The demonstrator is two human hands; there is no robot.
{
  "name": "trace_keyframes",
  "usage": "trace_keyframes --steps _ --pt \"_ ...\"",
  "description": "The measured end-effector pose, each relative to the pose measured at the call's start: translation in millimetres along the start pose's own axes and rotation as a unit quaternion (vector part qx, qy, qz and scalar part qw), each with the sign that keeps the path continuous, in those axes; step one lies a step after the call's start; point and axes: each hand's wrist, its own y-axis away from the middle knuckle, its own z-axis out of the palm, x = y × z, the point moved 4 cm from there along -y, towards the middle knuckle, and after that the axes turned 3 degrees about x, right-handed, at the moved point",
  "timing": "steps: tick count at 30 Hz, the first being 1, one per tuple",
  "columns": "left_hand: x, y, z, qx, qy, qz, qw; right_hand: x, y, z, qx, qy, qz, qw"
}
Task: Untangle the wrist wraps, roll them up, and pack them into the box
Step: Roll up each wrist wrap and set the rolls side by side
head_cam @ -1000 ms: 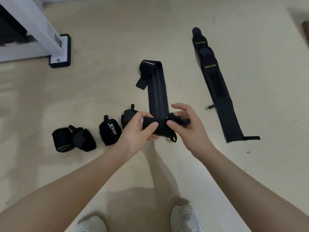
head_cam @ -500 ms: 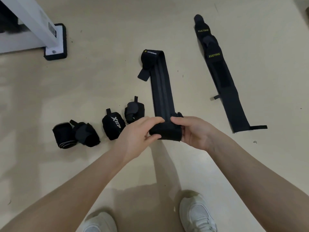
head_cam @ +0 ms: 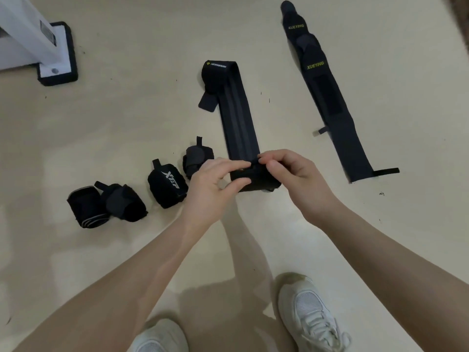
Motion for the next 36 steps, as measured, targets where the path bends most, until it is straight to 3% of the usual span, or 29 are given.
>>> trace_keyframes --steps 4,7,11,15,18,22,27,32,36 --pt "-3 3 4 -0.017 0.110 -0.112 0.988 5 -1 -7 -0.017 0.080 -0.028 0.996" --pt "-1 8 3 -0.018 0.198 -0.146 0.969 6 0 -11 -0.043 0.125 -0.042 0.990" --pt "-2 13 6 0.021 0.237 -0.212 0.948 6 5 -5 -0.090 0.187 -0.069 0.976" --pt "-11 14 15 0.003 0.255 -0.280 0.925 3 8 -2 -0.032 0.283 -0.145 0.947" --pt "-13 13 18 -0.011 0.260 -0.302 0.917 7 10 -6 0.001 0.219 -0.103 0.970" --pt "-9 14 15 -0.054 0.226 -0.263 0.936 10 5 -6 0.018 0.103 -0.003 0.994" --pt "-14 17 -3 -0.044 0.117 -0.195 0.973 11 -1 5 -0.009 0.224 0.012 0.975" --pt "-10 14 -12 -0.123 0.150 -0.179 0.965 5 -2 12 0.016 0.226 -0.013 0.974" --pt "-7 16 -9 -0.121 0.151 -0.180 0.964 11 -1 8 0.010 0.157 0.042 0.987"
